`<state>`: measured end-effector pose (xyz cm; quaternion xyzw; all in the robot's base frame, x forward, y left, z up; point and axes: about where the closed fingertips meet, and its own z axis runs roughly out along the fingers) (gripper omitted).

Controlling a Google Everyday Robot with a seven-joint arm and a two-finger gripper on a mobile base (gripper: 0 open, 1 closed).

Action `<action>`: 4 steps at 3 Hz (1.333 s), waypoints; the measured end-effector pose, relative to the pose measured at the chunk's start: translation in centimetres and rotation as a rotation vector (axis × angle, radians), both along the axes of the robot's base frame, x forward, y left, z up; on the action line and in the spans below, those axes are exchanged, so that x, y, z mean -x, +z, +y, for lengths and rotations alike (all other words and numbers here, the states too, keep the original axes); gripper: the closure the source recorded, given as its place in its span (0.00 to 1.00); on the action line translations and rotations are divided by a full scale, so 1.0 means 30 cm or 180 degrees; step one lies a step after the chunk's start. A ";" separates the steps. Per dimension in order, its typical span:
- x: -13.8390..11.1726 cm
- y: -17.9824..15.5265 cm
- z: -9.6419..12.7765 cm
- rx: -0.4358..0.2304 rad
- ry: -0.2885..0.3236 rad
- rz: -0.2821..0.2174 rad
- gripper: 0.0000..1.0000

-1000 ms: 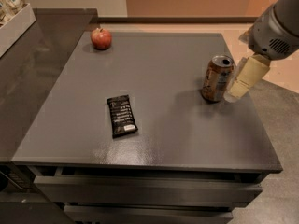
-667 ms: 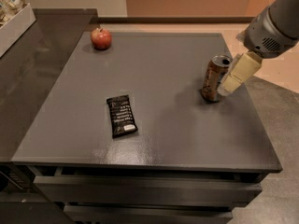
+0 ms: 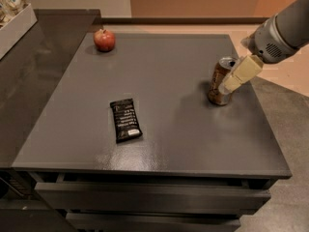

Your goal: Move orange can near rxbar chocolate

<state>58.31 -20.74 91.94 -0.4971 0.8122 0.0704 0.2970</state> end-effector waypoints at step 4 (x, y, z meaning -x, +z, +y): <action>0.015 -0.007 0.025 -0.0273 0.0239 0.0008 0.65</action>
Offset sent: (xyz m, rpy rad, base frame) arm 0.0002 0.0059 -0.0043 0.0949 0.0001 0.0583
